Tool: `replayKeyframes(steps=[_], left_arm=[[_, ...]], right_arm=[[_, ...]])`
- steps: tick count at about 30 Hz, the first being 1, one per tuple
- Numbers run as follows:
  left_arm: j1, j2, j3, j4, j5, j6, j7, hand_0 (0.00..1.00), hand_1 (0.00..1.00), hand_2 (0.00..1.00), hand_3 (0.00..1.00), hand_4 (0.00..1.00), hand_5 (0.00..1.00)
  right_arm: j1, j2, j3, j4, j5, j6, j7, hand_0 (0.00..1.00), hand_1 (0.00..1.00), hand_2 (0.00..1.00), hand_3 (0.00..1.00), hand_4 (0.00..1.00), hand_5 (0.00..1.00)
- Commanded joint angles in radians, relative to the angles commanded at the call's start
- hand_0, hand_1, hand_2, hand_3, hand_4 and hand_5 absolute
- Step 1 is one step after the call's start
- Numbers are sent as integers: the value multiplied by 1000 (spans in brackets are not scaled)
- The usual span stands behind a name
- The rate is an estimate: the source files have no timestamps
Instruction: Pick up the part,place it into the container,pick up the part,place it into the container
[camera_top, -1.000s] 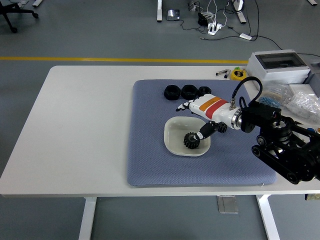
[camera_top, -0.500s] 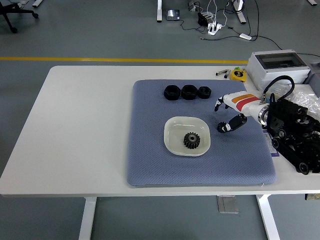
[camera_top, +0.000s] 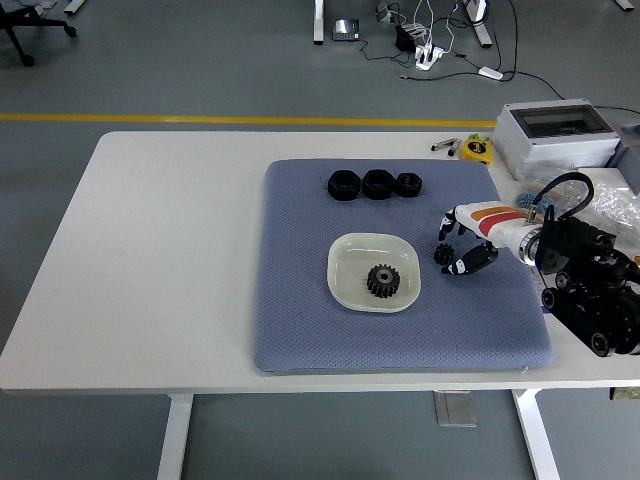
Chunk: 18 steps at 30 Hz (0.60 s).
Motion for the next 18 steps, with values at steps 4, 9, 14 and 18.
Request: replayKeyframes(steps=[4, 9, 14, 18], left_arm=[[2, -1, 2, -2, 2, -2, 0, 706, 710, 749, 652, 685, 661], [2, -1, -3, -2, 11, -5, 2, 706, 712, 750, 652, 685, 661], [2, 0, -4, -2, 13, -5, 3, 706, 711, 750, 652, 685, 661], [0, 0, -6, -2, 17, -6, 3, 706, 710, 748, 653, 685, 663]], right_arm=[[3, 14, -16, -15, 24, -4, -3, 427, 561, 606, 560, 906, 234], [2, 18, -30, -24, 42, -9, -4, 420, 549, 595, 551, 886, 238], [0, 18, -41, -35, 67, -22, -5, 363, 476, 536, 528, 840, 236], [1, 20, -50, -52, 87, -31, 8, 355, 444, 509, 515, 742, 216]])
